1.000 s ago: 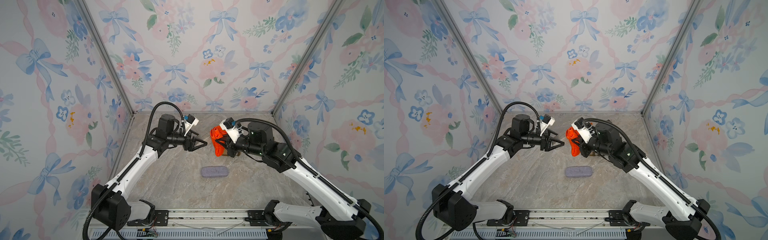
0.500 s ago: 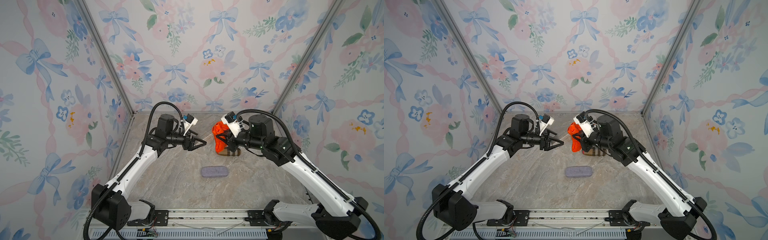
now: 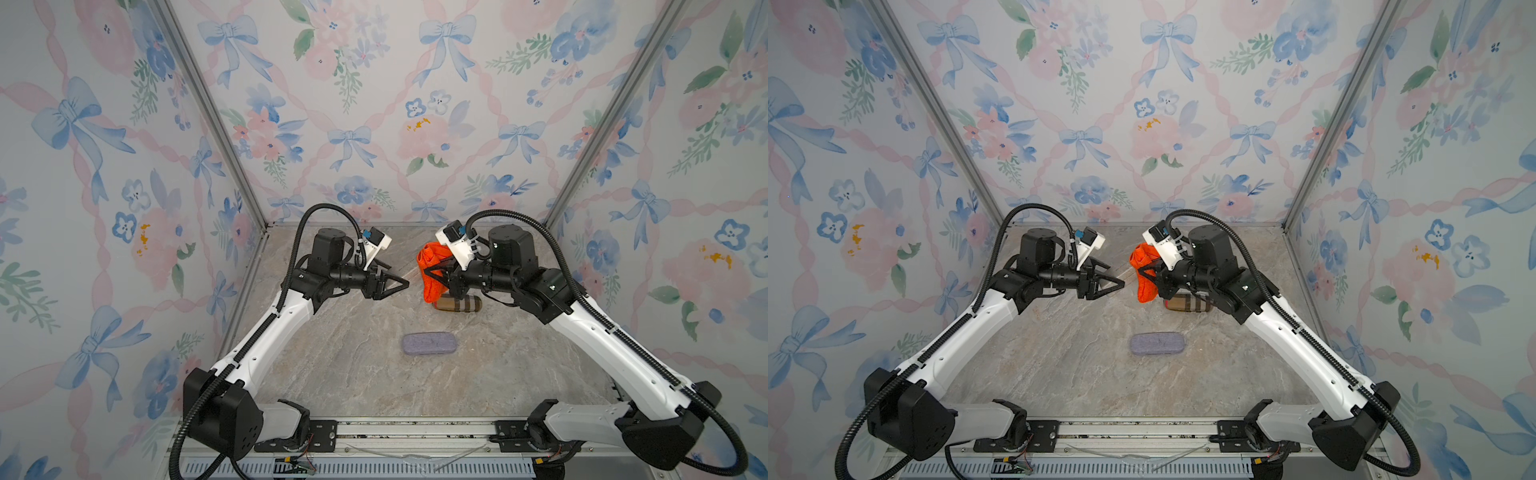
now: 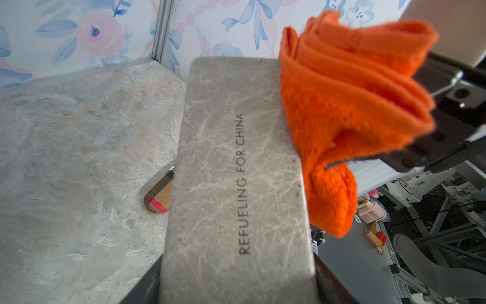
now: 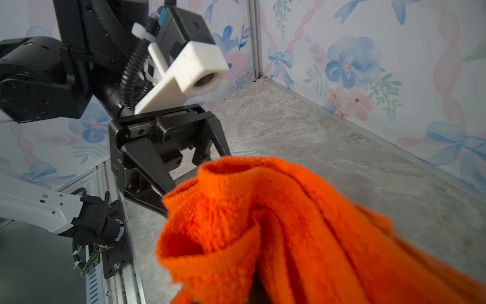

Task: Wipe the eyeglass case
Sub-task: Wipe the dirt from the eyeglass case.

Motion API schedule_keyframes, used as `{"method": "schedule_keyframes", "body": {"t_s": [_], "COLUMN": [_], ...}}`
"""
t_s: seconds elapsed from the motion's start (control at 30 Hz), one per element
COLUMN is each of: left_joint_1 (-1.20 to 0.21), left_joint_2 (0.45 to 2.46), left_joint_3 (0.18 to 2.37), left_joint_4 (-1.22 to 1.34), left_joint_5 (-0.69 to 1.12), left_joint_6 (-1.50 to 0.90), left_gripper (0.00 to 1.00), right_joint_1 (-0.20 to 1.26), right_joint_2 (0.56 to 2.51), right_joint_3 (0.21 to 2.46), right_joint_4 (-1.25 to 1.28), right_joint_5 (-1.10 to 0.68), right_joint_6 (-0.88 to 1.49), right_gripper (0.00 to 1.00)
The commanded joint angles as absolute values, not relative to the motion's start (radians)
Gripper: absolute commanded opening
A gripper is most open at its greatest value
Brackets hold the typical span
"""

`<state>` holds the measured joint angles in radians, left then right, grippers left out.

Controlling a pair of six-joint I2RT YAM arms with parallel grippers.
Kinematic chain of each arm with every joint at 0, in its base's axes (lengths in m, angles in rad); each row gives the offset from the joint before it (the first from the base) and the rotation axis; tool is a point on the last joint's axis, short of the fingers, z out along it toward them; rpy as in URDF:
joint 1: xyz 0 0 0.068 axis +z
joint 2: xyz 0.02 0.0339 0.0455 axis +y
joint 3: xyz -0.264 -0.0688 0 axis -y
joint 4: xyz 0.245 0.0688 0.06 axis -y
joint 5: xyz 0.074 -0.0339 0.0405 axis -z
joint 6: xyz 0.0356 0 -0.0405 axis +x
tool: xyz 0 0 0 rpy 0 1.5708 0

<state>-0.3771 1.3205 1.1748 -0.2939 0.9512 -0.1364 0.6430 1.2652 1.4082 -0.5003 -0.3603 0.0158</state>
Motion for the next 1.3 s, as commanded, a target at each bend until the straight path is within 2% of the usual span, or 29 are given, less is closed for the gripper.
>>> {"method": "schedule_keyframes", "body": {"t_s": [0.0,0.1,0.2,0.5,0.67,0.9,1.07,1.27], "left_joint_1": [-0.400,-0.399,-0.396,-0.387,-0.386,-0.388,-0.404,-0.410], "left_joint_2": [1.266,1.279,1.280,1.221,1.215,1.233,1.231,1.260], "left_joint_3": [1.214,1.223,1.227,1.186,1.155,1.154,1.171,1.177], "left_joint_4": [-0.204,-0.204,-0.203,-0.204,-0.210,-0.238,-0.238,-0.258], "left_joint_5": [1.174,1.174,1.184,1.151,1.125,1.082,1.096,1.114], "left_joint_6": [-0.100,-0.101,-0.109,-0.114,-0.091,-0.056,-0.047,-0.030], "left_gripper": [0.26,0.26,0.26,0.26,0.26,0.26,0.27,0.28], "right_joint_1": [0.684,0.793,0.790,0.454,0.343,0.342,0.410,0.531], "right_joint_2": [1.299,1.350,1.368,1.244,1.157,1.133,1.136,1.256], "right_joint_3": [1.384,1.363,1.379,1.391,1.399,1.517,1.357,1.374], "right_joint_4": [-0.495,-0.447,-0.470,-0.546,-0.486,-0.670,-0.441,-0.439], "right_joint_5": [-0.253,-0.274,-0.237,-0.248,-0.468,-0.605,-0.727,-0.753], "right_joint_6": [0.047,0.053,0.036,0.091,0.275,0.252,0.427,0.377], "right_gripper": [0.00,0.00,0.00,0.00,0.00,0.00,0.00,0.00]}}
